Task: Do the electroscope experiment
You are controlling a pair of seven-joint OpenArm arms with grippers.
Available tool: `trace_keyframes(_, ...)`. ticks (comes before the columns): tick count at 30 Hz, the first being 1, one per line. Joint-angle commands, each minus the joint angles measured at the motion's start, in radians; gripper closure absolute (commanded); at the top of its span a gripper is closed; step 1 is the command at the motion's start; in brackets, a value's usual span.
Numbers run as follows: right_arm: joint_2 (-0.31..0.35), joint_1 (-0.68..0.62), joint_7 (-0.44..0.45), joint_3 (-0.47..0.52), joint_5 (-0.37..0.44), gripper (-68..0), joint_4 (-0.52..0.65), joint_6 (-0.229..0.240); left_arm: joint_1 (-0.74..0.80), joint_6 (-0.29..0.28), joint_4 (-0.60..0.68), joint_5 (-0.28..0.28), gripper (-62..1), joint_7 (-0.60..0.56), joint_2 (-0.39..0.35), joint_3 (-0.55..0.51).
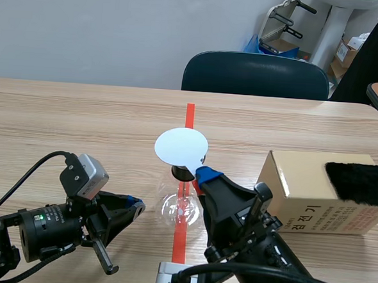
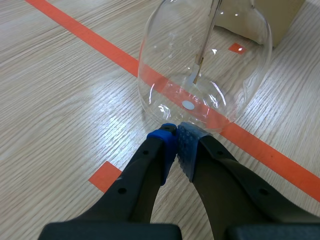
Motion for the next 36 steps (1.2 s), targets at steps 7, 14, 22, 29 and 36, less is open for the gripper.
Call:
trace_keyframes(7, 0.005, 0.014, 0.003, 0.006, -0.001, -1.5, 0.013, -0.061, -0.003, 0.002, 0.023, -0.009, -3.6, -0.019, -0.003, -0.005)
trace_keyframes(14, 0.005, 0.014, -0.039, 0.006, -0.001, -1.5, 0.013, -0.061, -0.003, 0.002, 0.023, -0.009, -3.6, -0.019, -0.003, -0.005)
trace_keyframes(22, 0.005, 0.014, -0.23, 0.006, -0.001, -1.5, 0.013, -0.061, -0.003, 0.002, 0.023, -0.009, -3.6, -0.019, -0.003, -0.005)
trace_keyframes(29, 0.005, 0.014, -0.411, 0.006, -0.001, -1.5, 0.013, -0.061, -0.003, 0.003, 0.023, -0.009, -3.6, -0.019, -0.003, -0.005)
trace_keyframes(36, 0.005, 0.014, -0.541, 0.006, -0.001, -1.5, 0.013, -0.061, -0.003, 0.003, 0.023, -0.009, -3.6, -0.019, -0.003, -0.005)
